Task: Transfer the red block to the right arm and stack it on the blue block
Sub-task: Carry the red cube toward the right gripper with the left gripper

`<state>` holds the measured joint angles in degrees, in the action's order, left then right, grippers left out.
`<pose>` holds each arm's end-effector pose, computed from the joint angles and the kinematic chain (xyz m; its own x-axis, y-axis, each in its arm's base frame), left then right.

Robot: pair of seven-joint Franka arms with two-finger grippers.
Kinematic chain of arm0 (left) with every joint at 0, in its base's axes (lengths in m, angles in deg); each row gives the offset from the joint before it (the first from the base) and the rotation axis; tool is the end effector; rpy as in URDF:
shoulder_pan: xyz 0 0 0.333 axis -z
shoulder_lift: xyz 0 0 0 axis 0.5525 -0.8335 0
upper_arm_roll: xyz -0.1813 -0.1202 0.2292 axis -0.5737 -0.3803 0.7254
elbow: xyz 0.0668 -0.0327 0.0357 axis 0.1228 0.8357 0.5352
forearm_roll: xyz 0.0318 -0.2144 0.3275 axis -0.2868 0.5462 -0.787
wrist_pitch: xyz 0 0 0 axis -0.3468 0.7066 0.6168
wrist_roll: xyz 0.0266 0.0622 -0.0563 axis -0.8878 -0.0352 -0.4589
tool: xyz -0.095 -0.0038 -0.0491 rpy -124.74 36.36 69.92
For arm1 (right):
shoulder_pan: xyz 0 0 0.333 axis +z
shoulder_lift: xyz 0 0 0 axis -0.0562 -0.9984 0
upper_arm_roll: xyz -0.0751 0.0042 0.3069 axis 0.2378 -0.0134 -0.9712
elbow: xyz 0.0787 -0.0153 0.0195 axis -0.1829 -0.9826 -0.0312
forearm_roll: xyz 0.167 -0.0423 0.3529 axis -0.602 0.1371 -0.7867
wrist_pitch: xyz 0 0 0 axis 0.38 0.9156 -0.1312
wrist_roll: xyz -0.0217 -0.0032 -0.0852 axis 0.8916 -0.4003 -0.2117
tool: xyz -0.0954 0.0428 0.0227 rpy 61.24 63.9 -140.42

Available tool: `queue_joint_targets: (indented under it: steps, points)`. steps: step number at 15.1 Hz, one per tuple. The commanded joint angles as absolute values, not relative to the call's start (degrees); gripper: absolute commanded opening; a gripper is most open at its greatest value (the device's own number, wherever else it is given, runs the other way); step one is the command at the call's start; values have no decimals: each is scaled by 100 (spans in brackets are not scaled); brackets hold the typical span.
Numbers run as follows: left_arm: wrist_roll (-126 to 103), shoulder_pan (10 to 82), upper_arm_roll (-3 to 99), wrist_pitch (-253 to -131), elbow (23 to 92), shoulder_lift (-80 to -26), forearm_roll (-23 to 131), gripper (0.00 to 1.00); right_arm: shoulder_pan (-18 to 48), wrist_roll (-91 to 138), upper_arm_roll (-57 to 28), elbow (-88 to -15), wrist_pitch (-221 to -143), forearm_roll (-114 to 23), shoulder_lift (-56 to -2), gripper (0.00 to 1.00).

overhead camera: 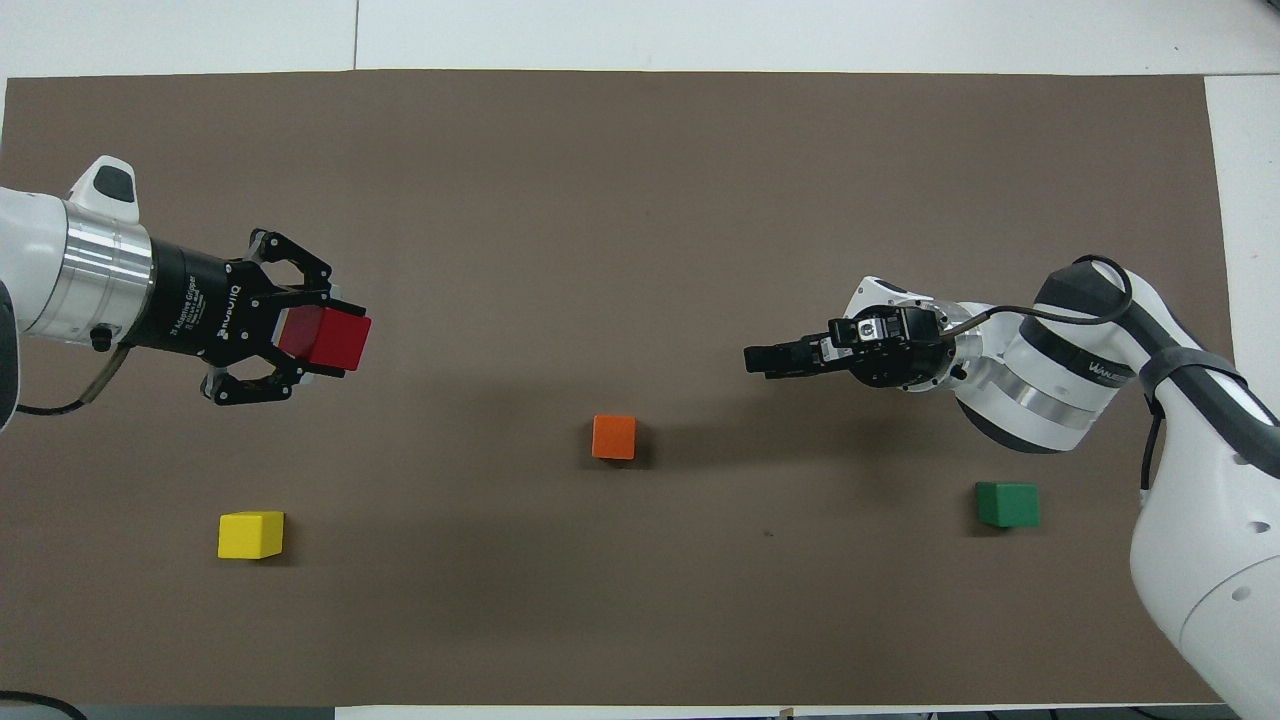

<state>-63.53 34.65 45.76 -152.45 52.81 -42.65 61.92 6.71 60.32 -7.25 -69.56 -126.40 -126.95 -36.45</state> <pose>0.5432 -0.1120 0.5370 0.3401 0.7736 -0.5347 0.9342 -0.3431 0.0978 0.5388 0.1568 0.3388 0.9930 0.1085 -0.0464 -0.1002 0.5686 -0.8165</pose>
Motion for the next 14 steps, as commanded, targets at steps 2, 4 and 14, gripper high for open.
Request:
queue_joint_targets:
  steps: [2,4,14]
  points:
    - [-7281,3653,4621,-15199,5406,-3981,7119,0,884,6255,-745,-6892,-12883,-13029,-3707,100]
    - [-7403,3653,4621,-15268,5554,-3893,7611,0,1016,6412,-745,-6866,-12883,-13136,-3812,100]
    - [-8449,4310,4585,-16674,6996,-3216,9282,0,1315,6668,-745,-6672,-12901,-13391,-4076,100]
